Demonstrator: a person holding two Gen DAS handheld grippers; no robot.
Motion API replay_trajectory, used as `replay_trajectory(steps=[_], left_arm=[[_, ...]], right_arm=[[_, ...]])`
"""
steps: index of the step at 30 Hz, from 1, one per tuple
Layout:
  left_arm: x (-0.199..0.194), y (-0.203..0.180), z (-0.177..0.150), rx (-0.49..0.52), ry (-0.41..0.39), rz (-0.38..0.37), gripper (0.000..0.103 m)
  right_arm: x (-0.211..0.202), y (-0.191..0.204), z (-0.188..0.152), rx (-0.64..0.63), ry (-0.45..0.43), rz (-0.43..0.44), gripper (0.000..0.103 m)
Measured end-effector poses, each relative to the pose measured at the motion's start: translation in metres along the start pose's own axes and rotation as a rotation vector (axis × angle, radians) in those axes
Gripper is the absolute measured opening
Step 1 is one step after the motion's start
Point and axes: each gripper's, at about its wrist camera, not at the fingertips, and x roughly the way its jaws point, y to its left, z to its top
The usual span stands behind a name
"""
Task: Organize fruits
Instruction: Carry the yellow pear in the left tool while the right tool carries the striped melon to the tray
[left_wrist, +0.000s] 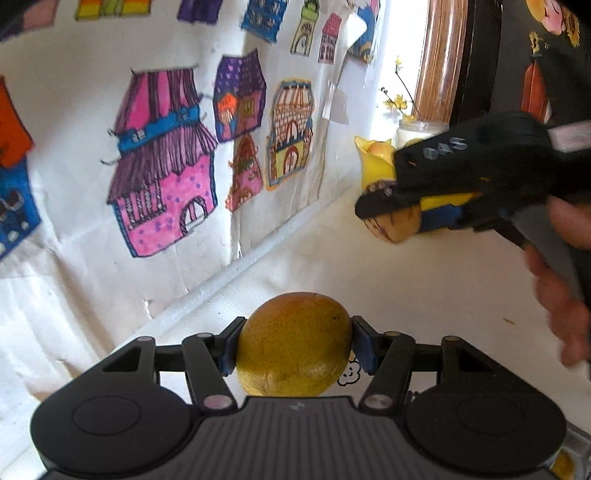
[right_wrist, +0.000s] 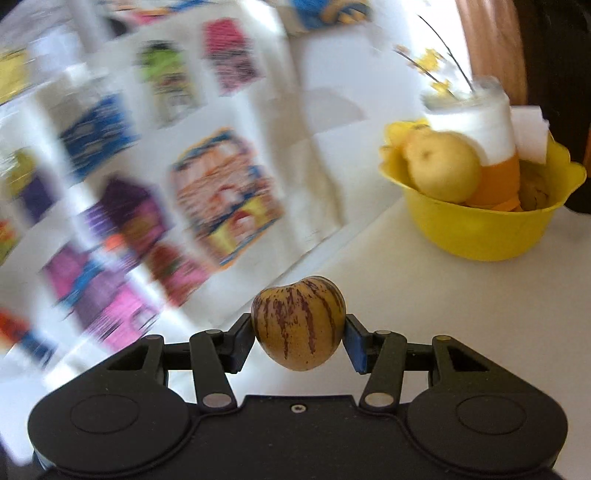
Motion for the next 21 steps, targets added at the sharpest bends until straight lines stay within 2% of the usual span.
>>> replay_trajectory(steps=[8, 21], left_arm=[[-0.044, -0.003, 0.005, -0.032, -0.044, 0.013, 0.064], [-0.112, -0.013, 0.023, -0.025, -0.137, 0.04, 0.064]], right_arm=[[-0.09, 0.042, -0.01, -0.144, -0.067, 0.049, 0.053], [-0.176, 0.069, -0.017, -0.19, -0.175, 0.09, 0.053]])
